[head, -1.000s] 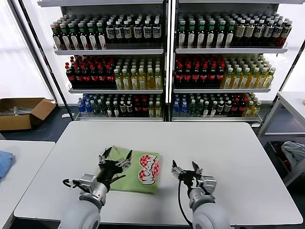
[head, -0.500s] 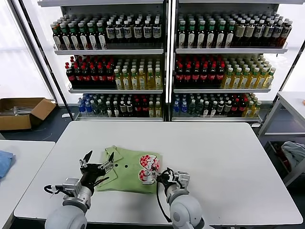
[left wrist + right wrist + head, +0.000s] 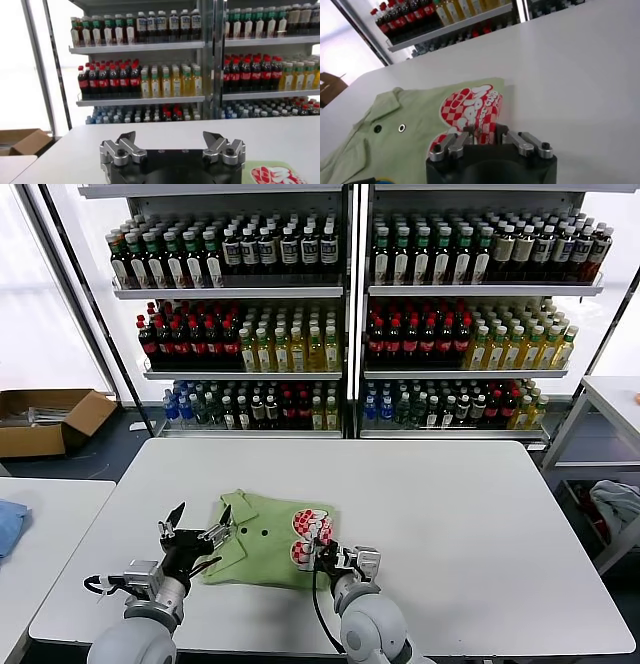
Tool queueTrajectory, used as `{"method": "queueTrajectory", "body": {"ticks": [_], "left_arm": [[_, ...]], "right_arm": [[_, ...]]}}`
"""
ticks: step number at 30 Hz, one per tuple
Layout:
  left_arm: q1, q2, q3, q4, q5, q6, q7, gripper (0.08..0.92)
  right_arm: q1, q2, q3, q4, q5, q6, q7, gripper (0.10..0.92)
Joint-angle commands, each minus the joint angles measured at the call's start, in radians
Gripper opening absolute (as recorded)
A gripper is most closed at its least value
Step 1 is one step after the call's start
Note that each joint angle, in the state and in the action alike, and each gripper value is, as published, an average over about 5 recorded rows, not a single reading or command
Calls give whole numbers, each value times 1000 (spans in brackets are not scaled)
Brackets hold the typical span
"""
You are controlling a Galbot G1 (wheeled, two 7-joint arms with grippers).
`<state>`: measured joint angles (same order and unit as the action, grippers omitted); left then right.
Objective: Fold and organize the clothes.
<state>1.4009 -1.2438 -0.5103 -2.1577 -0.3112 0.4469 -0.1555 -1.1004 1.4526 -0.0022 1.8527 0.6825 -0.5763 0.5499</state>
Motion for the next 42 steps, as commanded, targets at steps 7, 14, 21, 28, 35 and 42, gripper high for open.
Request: {"method": "queueTrajectory", "body": {"ticks": [7,14,21,28,35,42], "left_arm": [[29,-25,-3,-23,10,-2,-8,823],[25,-48,23,-36,23,-1,-7,823],[20,-63,45,-35,32,-1,-6,823],[32,-78,59,-38,42,-2,-3,823],[54,-90,73,-35,72,-11,9,823],[71,-86,66,-41,72,-15,13,823]], "right_arm": [[-4,-103,43,46,-40,-4,-14,148],[12,-297,184,72,-37,-5,-90,109],[15,-376,248,-22,-136,-3,-153,109],[-72,-347,334,118,-211,0,-193,140],[-154,-251,323,305,-273,19,-227,329],[-120,-170,295,155,-76,0,-161,537]]}}
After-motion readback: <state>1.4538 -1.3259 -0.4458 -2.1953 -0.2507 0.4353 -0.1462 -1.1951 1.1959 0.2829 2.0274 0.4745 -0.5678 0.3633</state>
